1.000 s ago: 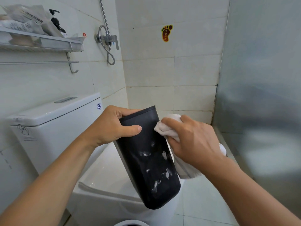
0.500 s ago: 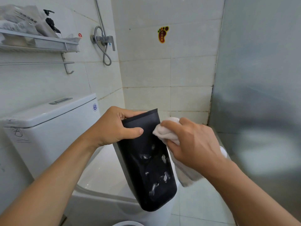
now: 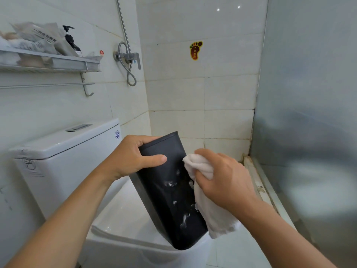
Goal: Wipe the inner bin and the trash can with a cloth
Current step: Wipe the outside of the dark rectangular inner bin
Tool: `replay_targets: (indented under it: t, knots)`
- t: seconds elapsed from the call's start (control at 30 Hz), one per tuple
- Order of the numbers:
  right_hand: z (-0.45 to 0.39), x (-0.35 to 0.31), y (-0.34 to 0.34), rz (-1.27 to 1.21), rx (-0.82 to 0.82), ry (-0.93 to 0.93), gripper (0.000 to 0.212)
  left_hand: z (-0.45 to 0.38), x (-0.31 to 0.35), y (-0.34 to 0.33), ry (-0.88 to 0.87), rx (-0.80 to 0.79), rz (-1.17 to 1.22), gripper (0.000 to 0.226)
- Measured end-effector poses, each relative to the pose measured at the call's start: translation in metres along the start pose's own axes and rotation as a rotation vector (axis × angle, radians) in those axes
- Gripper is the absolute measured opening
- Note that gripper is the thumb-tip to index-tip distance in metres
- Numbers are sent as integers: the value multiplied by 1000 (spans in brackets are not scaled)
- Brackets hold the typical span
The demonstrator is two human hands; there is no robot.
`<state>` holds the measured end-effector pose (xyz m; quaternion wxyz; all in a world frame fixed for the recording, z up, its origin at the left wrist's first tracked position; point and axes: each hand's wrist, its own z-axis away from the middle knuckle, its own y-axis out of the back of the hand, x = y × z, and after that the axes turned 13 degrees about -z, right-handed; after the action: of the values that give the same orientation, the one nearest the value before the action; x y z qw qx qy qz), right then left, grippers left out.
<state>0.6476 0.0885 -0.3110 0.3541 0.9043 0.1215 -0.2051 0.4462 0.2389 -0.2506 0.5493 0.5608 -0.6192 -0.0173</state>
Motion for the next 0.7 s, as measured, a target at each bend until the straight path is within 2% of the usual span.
replay_targets:
  t: [0.13,0.27,0.4,0.5,0.63,0.7]
  knots:
    - [-14,-13,-4,-103,193,-85,49,5,7,7,-24,-162,-92,47]
    - [-23,-30,-17,-94,295,-50,49,5,11,7,-61,-176,-180,40]
    - [-12,-38,-38,2,139,98,59,3,5,12,-28,-189,-161,36]
    - [-11,-36,-39,-52,10,172,61,6,-5,17,-19,-180,-115,31]
    - [-20,-25,-34,-153,18,201,57,8,-9,16,0,-134,-44,23]
    - [-20,-25,-37,-197,-7,140,55,6,-10,14,15,-143,17,30]
